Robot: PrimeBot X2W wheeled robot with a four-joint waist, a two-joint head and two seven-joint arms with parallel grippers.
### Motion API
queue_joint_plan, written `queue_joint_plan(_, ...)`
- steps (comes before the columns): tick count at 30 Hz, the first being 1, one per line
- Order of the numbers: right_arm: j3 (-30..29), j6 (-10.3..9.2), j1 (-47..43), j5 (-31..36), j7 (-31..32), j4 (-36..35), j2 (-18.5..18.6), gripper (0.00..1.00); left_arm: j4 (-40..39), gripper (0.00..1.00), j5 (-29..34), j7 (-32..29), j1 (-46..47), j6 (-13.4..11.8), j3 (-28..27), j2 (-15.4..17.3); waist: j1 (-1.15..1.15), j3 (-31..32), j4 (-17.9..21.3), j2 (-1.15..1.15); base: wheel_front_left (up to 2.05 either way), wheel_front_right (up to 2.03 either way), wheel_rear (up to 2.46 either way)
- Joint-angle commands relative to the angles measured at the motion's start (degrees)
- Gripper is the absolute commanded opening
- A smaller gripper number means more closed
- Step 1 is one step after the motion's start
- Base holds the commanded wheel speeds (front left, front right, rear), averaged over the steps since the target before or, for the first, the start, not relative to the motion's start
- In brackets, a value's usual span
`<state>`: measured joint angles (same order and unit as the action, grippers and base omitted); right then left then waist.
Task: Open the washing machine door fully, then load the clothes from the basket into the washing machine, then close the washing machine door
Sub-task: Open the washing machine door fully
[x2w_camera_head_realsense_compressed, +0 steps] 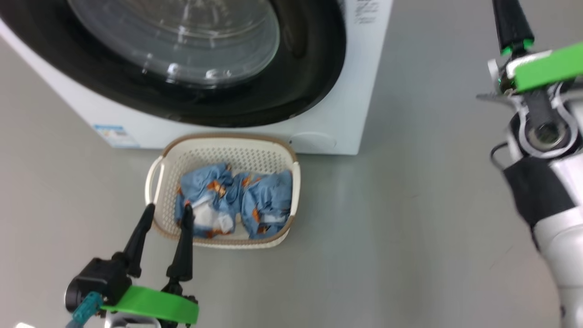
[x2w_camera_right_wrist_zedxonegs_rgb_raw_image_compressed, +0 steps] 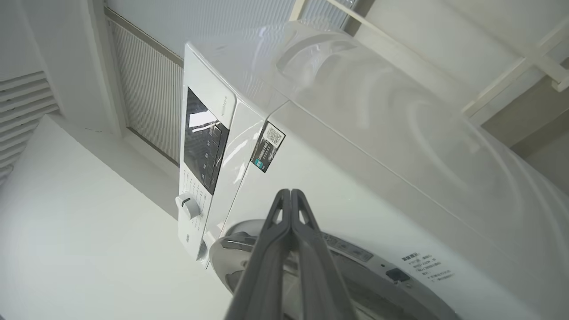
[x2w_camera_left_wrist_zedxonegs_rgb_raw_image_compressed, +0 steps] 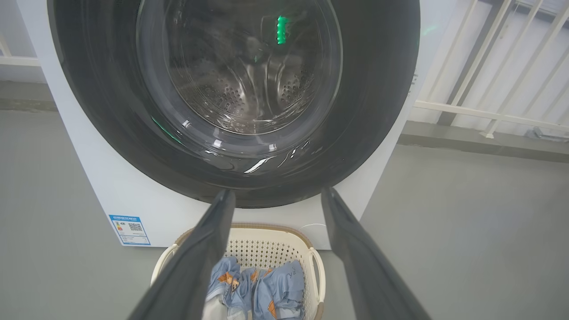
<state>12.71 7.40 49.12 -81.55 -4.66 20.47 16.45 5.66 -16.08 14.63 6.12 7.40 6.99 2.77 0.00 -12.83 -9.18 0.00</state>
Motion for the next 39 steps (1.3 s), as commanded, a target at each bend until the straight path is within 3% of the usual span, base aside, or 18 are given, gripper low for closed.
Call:
queue_joint_plan(1, 1.10, 0.09, 1.40, -1.84, 1.91, -0.99, 0.13, 0.00, -1.44, 1.00, -0.63, 0.37, 2.10, 0.09, -1.54, 0.69, 0.00, -2.82, -2.62, 0.00, 0.00, 0.00, 0.00)
queue_joint_plan(6, 2.34, 0.09, 5.57, -8.33, 13.03, 1.85, 3.60, 0.00, -1.42, 1.00, -1.15, 0.37, 3.81, 0.09, -0.63, 0.39, 0.00, -5.51, -4.43, 0.00, 0.00, 0.00, 0.00)
queue_joint_plan(15, 4.34, 0.09, 12.39, -11.11, 26.43, 6.86, 5.92, 0.00, -1.58, 1.00, -1.97, 0.37, 6.84, 0.09, 1.44, 0.16, 0.00, -10.77, -6.79, 0.00, 0.00, 0.00, 0.00)
queue_joint_plan(26, 5.71, 0.09, 22.35, -10.66, 34.45, 13.88, 5.70, 0.00, -2.63, 1.00, -5.17, 0.37, 10.57, 0.09, 4.25, 0.11, 0.00, -16.58, -9.88, 0.00, 0.00, 0.00, 0.00)
queue_joint_plan(39, 7.25, 0.09, 26.60, -8.32, 35.93, 16.47, 4.98, 0.00, -2.89, 1.00, -6.62, 0.37, 11.87, 0.09, 5.80, 0.11, 0.00, -18.63, -11.55, 0.00, 0.00, 0.00, 0.00)
